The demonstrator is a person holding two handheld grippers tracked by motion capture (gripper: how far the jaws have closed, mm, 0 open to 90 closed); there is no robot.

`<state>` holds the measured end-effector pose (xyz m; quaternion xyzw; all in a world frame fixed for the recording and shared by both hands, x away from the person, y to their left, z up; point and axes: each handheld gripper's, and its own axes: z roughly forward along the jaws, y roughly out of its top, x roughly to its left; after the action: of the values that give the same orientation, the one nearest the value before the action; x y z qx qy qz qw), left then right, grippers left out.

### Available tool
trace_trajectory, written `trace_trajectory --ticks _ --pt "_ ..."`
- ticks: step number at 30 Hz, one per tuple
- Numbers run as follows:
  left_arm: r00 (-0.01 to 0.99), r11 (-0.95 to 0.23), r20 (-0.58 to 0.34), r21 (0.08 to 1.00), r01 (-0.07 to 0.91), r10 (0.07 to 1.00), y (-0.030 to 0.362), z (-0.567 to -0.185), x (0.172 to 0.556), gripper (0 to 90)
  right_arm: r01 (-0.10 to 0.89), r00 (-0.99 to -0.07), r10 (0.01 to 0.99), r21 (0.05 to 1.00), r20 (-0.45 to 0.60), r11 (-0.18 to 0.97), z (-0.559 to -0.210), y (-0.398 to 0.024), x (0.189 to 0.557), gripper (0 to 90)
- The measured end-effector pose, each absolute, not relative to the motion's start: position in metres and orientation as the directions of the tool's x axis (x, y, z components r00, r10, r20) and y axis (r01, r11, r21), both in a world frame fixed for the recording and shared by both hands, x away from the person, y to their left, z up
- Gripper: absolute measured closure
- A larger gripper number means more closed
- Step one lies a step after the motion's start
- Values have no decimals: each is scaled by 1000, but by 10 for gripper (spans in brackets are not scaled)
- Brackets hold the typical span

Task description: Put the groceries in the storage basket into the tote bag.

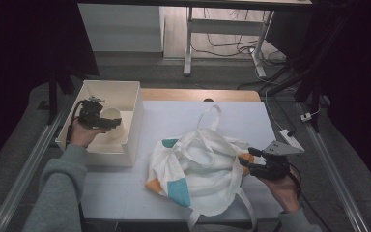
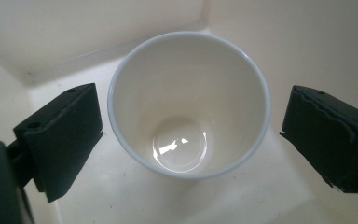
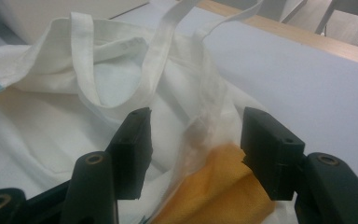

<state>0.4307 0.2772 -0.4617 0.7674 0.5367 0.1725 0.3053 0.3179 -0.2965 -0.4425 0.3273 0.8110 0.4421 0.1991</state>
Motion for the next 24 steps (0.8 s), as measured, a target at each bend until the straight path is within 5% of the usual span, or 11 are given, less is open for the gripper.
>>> trace_trajectory --ticks 12,24 --pt "358 -224 -85 641 734 930 278 -474 447 59 360 -704 709 843 -35 399 -444 -296 318 427" --pt "378 -234 -85 655 718 922 278 -476 450 192 362 -700 714 843 -35 397 -445 -298 318 426"
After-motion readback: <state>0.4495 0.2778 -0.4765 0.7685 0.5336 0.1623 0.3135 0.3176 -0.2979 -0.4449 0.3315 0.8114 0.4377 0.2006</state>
